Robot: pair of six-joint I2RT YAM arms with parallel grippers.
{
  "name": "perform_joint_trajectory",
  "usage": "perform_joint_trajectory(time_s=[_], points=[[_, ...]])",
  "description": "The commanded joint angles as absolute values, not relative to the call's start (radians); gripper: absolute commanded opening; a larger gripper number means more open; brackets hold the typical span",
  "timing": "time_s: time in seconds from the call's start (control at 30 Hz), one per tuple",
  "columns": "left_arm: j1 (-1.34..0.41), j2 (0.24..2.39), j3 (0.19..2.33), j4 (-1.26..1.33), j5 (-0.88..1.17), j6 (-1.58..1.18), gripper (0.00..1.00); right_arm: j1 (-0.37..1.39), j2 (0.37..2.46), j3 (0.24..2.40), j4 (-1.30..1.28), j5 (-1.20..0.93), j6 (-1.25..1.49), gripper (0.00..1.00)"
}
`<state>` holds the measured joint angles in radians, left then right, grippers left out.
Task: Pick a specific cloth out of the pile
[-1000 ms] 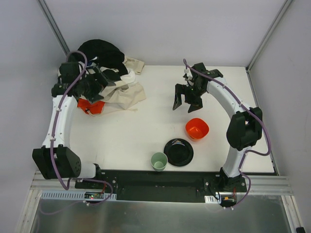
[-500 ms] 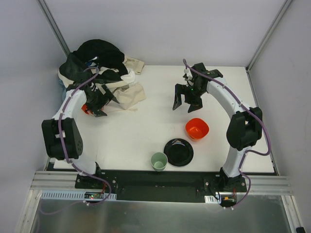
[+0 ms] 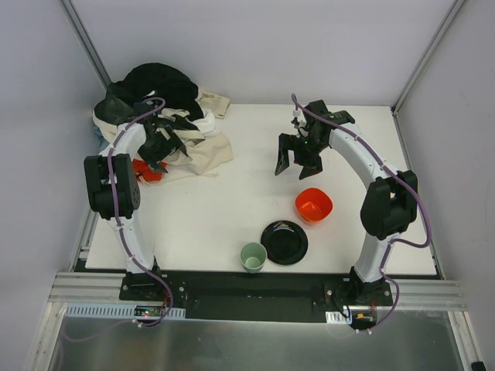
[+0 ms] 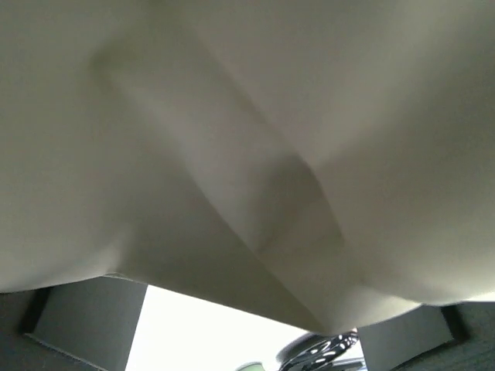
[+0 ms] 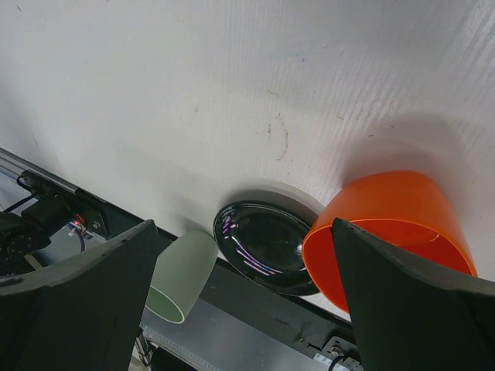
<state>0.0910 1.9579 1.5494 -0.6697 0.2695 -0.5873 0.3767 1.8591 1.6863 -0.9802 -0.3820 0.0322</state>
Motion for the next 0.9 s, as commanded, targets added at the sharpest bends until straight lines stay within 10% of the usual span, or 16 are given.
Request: perform_joint_trajectory(time_s=[0.0, 0.3, 0.5, 0.87], points=[[0.086, 2.031, 1.617, -0.696, 0.207, -0.569, 0.92, 0.370, 1.822, 1.701, -0.992, -0.374, 0.020, 0.96], [0.069, 2.144, 1.722, -0.696, 0.181, -0.606, 0.52, 0.368, 1.813, 1.703, -1.002, -0.371, 0.021, 0.96], [0.066, 2.192, 1.818, -0.701, 0.178, -0.603, 0.00, 0.368, 1.812, 1.712, -1.014, -0.367, 0.015, 0.96], [0.072, 2.086, 1.986, -0.719, 0.261, -0.569, 0.00, 0.370, 1.842, 1.781, -1.019, -0.396, 0.018, 0.96]])
